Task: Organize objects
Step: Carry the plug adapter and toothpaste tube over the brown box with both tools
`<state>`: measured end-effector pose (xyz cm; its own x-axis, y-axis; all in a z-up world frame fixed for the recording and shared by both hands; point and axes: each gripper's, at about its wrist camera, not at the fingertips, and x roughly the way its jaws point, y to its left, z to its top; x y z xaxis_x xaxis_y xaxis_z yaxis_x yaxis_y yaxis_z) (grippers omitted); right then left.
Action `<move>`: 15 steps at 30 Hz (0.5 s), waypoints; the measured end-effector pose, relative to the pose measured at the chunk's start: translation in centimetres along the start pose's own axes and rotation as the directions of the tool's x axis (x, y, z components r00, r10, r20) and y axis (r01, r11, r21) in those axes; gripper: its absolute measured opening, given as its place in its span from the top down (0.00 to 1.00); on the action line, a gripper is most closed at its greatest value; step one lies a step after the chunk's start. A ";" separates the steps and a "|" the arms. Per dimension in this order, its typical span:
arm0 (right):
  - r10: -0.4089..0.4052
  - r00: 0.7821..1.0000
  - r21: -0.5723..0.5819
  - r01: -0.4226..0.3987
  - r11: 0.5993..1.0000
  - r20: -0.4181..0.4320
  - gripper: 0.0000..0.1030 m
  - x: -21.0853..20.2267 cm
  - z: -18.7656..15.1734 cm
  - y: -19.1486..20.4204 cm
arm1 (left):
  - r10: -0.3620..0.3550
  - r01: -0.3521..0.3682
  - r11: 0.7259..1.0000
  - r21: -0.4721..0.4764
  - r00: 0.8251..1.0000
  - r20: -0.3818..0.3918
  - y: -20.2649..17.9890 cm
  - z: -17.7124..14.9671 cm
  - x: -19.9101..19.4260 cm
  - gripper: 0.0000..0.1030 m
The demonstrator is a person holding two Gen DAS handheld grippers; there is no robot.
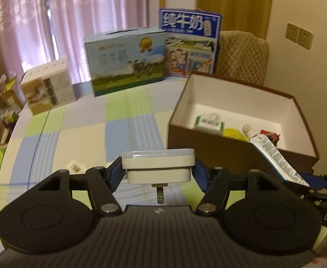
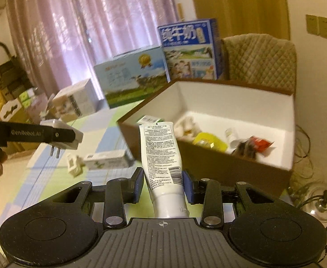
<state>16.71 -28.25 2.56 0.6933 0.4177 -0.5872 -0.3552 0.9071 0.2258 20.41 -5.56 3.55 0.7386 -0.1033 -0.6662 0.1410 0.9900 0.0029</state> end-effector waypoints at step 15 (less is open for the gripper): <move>-0.112 0.994 0.040 0.111 0.993 0.017 0.67 0.7 5.7 -7.0 | -0.114 0.105 0.982 0.154 0.992 0.045 -8.2 6.0 4.1 0.41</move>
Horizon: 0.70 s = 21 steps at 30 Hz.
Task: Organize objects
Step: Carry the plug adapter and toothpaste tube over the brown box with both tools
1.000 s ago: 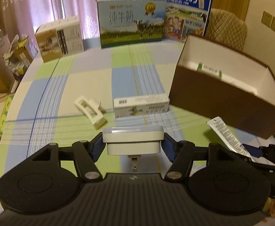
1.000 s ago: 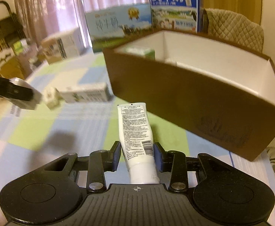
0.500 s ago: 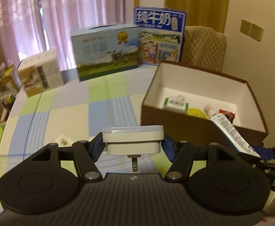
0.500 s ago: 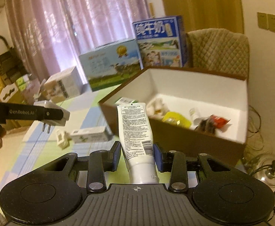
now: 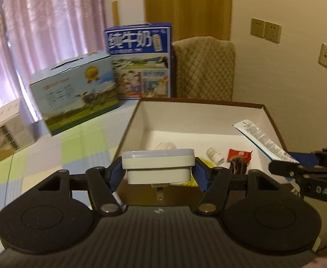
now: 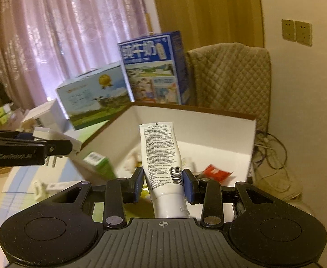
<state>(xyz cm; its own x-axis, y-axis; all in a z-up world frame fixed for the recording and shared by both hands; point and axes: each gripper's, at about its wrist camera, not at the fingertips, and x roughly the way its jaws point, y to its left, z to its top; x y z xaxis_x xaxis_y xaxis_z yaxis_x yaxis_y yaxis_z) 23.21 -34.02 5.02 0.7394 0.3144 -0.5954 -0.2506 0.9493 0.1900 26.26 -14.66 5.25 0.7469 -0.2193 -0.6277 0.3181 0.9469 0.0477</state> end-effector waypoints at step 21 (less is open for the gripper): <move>-0.132 0.976 -0.068 0.122 0.990 -0.171 0.67 10.2 3.0 -4.8 | -0.021 0.040 0.984 0.172 0.993 -0.115 -5.5 3.9 11.6 0.41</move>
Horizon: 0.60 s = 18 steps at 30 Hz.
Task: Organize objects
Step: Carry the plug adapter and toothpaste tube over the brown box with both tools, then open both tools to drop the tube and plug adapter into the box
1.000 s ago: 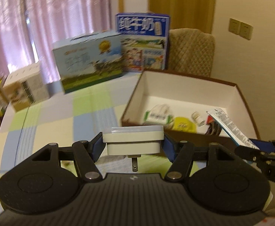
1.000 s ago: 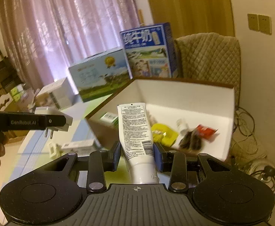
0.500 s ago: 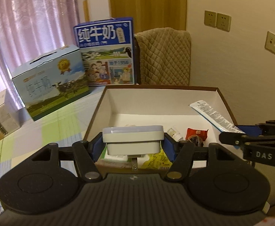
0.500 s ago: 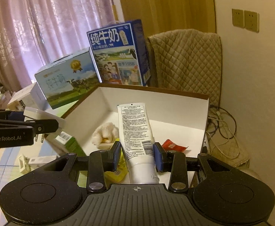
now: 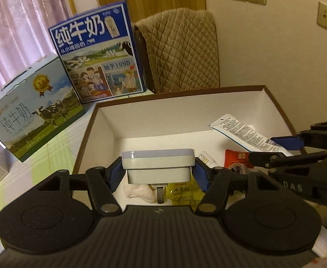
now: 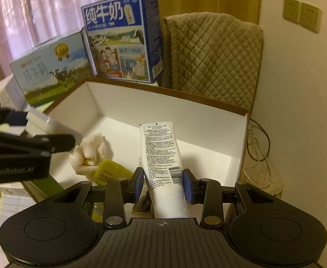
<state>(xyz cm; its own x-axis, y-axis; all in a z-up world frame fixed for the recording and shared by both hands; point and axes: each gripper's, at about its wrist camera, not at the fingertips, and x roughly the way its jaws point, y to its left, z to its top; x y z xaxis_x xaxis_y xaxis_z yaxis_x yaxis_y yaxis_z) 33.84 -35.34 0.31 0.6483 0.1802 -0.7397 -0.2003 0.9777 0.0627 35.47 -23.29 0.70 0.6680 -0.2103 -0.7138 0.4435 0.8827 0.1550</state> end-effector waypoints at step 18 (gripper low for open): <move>-0.071 0.994 -0.097 0.063 0.993 -0.079 0.65 6.2 2.1 -2.4 | 0.032 -0.029 0.998 0.055 0.997 -0.066 0.1 0.6 5.7 0.41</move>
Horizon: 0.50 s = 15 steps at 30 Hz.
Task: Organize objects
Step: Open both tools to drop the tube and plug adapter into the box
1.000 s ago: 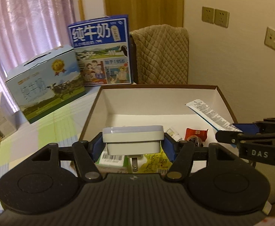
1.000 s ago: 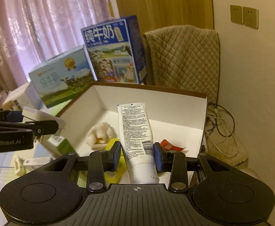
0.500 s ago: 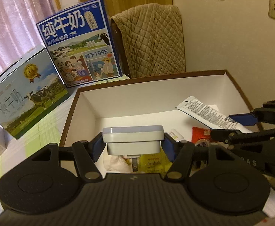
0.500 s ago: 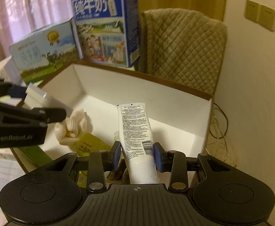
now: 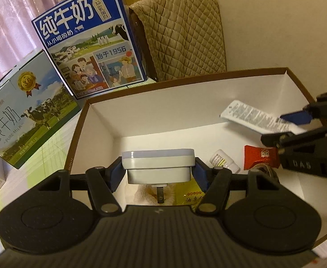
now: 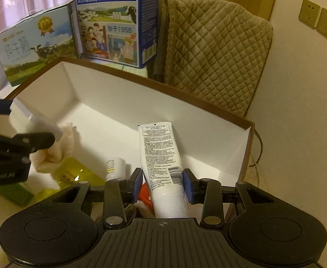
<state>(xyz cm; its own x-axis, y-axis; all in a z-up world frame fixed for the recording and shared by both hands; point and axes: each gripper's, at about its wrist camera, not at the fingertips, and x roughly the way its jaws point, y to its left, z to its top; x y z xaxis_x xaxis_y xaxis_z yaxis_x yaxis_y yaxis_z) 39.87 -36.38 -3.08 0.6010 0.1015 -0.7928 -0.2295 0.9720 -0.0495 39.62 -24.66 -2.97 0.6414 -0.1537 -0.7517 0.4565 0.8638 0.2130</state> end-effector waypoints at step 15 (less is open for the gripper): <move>0.052 0.998 0.060 -0.054 0.997 0.023 0.61 -0.6 0.0 -0.9 | -0.019 0.018 1.000 -0.014 1.000 -0.018 -0.1 0.2 1.4 0.41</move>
<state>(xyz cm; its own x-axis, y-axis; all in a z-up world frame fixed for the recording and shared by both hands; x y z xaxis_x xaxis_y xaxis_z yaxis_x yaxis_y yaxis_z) 39.72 -37.35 -2.56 0.6058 0.1573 -0.7799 -0.2155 0.9761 0.0295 40.59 -25.09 -3.94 0.6213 -0.1610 -0.7668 0.4594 0.8677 0.1901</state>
